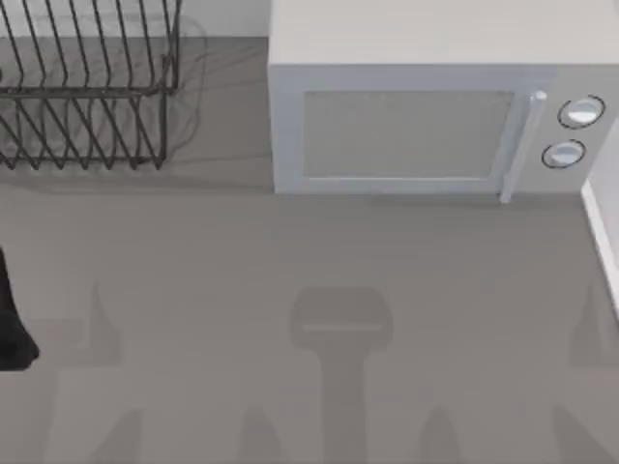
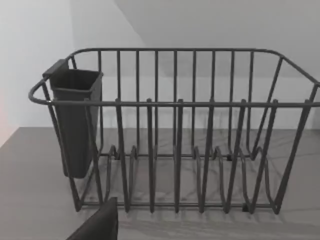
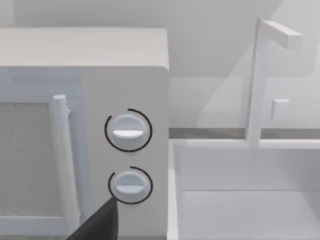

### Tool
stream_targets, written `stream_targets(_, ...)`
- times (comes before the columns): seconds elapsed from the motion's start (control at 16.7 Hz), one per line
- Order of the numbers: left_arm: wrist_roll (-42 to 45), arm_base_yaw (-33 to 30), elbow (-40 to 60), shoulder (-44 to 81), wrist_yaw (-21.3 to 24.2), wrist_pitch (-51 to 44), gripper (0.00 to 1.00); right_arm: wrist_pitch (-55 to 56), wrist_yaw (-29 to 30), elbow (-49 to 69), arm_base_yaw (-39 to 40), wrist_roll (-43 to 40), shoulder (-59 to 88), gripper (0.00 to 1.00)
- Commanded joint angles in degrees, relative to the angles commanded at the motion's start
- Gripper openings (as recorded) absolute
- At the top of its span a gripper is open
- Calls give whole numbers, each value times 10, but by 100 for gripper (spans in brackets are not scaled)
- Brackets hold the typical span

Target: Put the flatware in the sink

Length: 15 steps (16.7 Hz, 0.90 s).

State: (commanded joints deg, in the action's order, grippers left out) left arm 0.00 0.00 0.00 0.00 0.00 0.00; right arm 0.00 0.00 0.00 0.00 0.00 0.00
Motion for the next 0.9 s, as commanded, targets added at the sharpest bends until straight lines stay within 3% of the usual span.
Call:
stream_targets(0.24,0,0,0,0,0,0,100,-8,2,4,-3,-17,13,100)
stream_targets(0.42,0,0,0,0,0,0,100,-42,10,24,-15,-86,65,100)
stream_targets(0.6,0,0,0,0,0,0,100,-99,20,60,-33,-210,147,100)
stream_targets(0.9,0,0,0,0,0,0,100,-238,35,142,-69,-487,327,100)
